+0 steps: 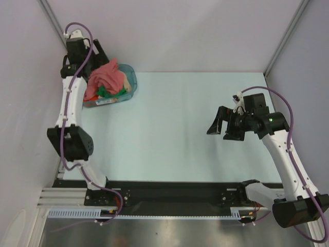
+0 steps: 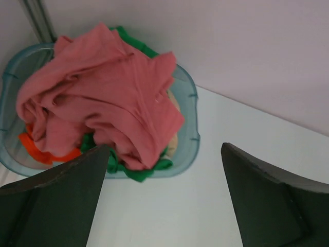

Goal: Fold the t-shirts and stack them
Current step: Grab the tshirt from the pile, then move the tshirt to the center of the board

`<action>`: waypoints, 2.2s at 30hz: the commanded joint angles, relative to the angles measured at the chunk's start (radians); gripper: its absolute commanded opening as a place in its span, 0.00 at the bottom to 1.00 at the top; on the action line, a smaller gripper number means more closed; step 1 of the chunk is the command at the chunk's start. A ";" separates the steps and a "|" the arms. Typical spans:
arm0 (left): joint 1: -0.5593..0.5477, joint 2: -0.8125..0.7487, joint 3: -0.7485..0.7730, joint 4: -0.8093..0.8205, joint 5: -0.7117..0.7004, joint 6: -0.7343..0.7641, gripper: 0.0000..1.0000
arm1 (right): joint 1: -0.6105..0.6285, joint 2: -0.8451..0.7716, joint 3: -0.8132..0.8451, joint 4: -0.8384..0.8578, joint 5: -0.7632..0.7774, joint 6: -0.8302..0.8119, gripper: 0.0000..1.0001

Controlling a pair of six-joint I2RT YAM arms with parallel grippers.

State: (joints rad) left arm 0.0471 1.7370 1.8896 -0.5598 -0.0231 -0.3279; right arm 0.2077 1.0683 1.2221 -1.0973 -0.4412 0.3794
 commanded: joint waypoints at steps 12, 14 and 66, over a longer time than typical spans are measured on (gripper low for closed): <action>0.103 0.397 0.315 -0.143 -0.069 -0.219 0.68 | -0.021 0.160 0.094 0.108 0.004 0.041 1.00; 0.108 0.420 0.318 -0.149 -0.058 -0.252 0.64 | -0.027 0.170 0.094 0.111 0.002 0.044 1.00; -0.252 -0.281 0.128 0.538 0.396 -0.582 0.00 | -0.086 0.087 0.099 0.137 0.070 0.174 1.00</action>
State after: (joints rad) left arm -0.1722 1.5383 2.1899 0.0277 0.3592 -0.9730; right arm 0.1349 1.2247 1.2900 -0.9619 -0.3702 0.5079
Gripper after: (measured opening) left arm 0.010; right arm 0.994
